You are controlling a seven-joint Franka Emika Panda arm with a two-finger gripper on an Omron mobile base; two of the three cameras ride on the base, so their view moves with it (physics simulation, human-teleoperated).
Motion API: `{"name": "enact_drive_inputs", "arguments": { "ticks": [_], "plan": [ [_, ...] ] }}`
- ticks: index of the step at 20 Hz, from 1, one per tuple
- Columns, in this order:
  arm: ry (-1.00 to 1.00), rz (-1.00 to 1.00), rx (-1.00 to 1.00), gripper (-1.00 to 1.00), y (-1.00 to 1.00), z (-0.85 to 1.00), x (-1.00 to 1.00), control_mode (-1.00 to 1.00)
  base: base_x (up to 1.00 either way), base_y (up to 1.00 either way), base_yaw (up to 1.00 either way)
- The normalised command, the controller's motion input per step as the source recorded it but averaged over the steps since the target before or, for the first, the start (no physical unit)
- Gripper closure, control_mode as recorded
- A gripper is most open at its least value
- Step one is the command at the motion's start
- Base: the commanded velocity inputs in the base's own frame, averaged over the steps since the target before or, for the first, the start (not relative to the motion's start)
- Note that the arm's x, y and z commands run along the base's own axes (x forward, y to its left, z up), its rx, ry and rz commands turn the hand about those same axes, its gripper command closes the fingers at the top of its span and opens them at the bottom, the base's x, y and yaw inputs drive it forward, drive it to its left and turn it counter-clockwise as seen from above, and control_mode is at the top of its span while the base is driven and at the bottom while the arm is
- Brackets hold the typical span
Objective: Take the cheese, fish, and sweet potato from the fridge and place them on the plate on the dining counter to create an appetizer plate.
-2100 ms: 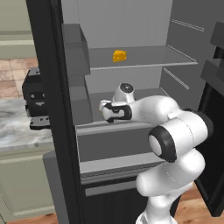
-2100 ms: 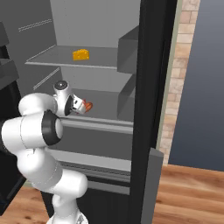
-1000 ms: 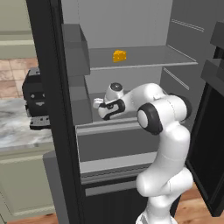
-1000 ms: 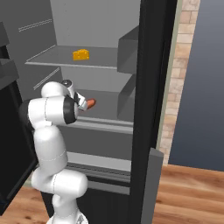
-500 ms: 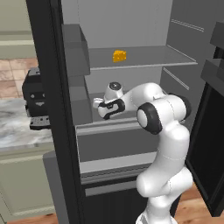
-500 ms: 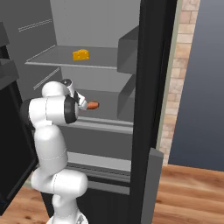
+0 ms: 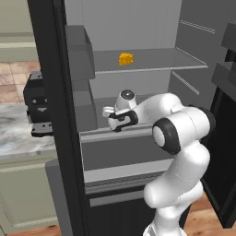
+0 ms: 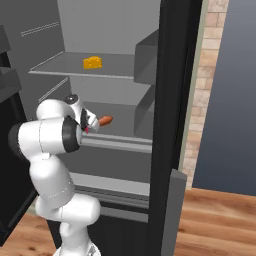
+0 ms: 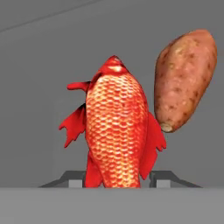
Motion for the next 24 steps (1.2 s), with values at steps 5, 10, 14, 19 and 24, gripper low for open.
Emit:
{"name": "enact_drive_inputs", "arguments": {
  "ticks": [5,10,14,19,24],
  "plan": [
    [-0.07,0.01,0.0,1.0,-0.04,0.32,-1.0,-1.0,0.0,0.0,0.0],
    [0.0,0.11,0.0,1.0,-0.2,0.88,-0.88,-1.0,0.0,0.0,0.0],
    [0.01,0.1,0.0,1.0,-0.17,0.99,-0.69,-1.0,0.0,0.0,0.0],
    [0.03,0.08,-0.11,1.0,-0.05,0.54,-0.65,-1.0,0.0,0.0,0.0],
    [0.0,0.05,-0.11,1.0,-0.18,0.33,-0.81,-1.0,0.0,0.0,0.0]
  ]
}}
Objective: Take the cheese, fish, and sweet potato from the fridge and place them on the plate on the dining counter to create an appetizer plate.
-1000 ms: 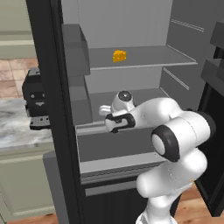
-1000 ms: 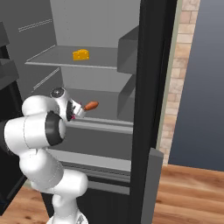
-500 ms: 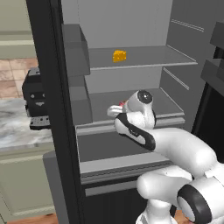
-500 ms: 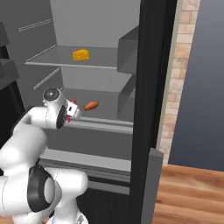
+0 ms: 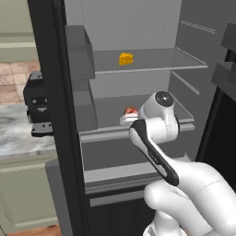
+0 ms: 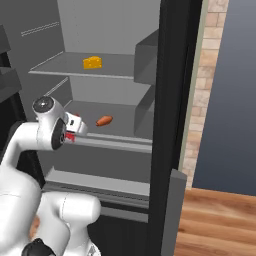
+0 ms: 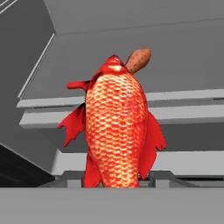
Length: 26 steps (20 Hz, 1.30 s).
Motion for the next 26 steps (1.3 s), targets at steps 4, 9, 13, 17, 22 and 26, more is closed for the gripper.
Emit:
{"name": "enact_drive_inputs", "arguments": {
  "ticks": [4,9,13,17,22,26],
  "plan": [
    [0.0,0.01,-0.05,1.0,-0.42,0.39,-0.85,-1.0,0.0,0.0,0.0],
    [0.0,0.0,-0.01,1.0,-0.3,0.27,-0.63,-1.0,0.0,0.0,0.0],
    [-0.02,0.0,0.0,1.0,-0.23,0.12,-0.55,-1.0,0.0,0.0,0.0],
    [0.0,0.0,0.0,1.0,0.0,0.0,0.0,1.0,-0.62,-0.22,0.02],
    [0.0,0.0,0.0,1.0,0.0,0.0,0.0,1.0,-0.67,-0.09,0.22],
    [0.0,0.0,0.0,1.0,0.0,0.0,0.0,1.0,-0.41,-0.1,0.38]
  ]
}}
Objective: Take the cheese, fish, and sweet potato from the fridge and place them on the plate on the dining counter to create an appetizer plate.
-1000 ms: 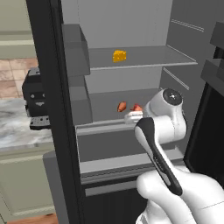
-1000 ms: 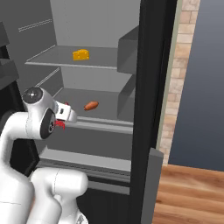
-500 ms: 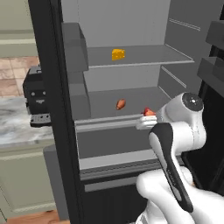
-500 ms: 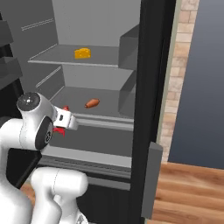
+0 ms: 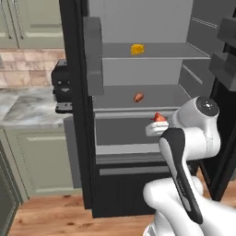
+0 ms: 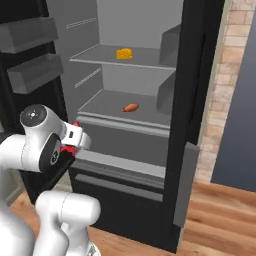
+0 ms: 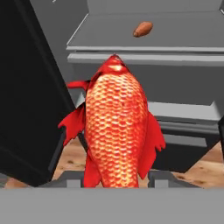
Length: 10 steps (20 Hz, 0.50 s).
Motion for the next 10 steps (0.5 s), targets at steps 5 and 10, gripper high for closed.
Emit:
{"name": "enact_drive_inputs", "arguments": {
  "ticks": [5,10],
  "plan": [
    [0.0,0.0,0.0,1.0,0.0,0.0,0.0,1.0,-0.37,-0.53,0.5],
    [0.0,0.0,0.0,1.0,0.0,0.0,0.0,1.0,-0.4,-0.83,0.56]
  ]
}}
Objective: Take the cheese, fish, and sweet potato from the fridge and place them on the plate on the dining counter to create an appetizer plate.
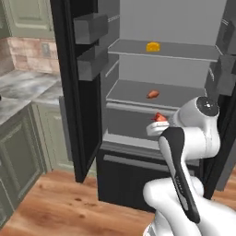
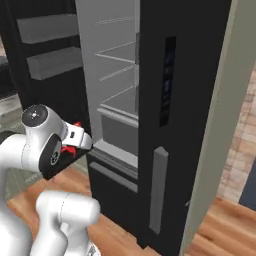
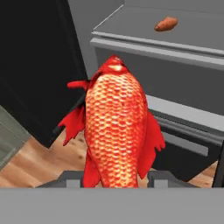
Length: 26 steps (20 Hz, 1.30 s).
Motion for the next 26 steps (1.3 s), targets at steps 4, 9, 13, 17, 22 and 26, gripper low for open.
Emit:
{"name": "enact_drive_inputs", "arguments": {
  "ticks": [4,9,13,17,22,26],
  "plan": [
    [0.0,0.0,0.0,1.0,0.0,0.0,0.0,1.0,-0.53,-0.16,0.55],
    [0.0,0.0,0.0,1.0,0.0,0.0,0.0,1.0,-0.59,0.19,0.5],
    [0.0,0.0,0.0,1.0,0.0,0.0,0.0,1.0,-0.73,0.0,0.54],
    [0.0,0.0,0.0,1.0,0.0,0.0,0.0,1.0,-0.74,0.0,0.58],
    [0.0,0.0,0.0,1.0,0.0,0.0,0.0,1.0,-0.73,-0.05,0.63],
    [0.0,0.0,0.0,1.0,0.0,0.0,0.0,1.0,-0.66,-0.16,0.64]
  ]
}}
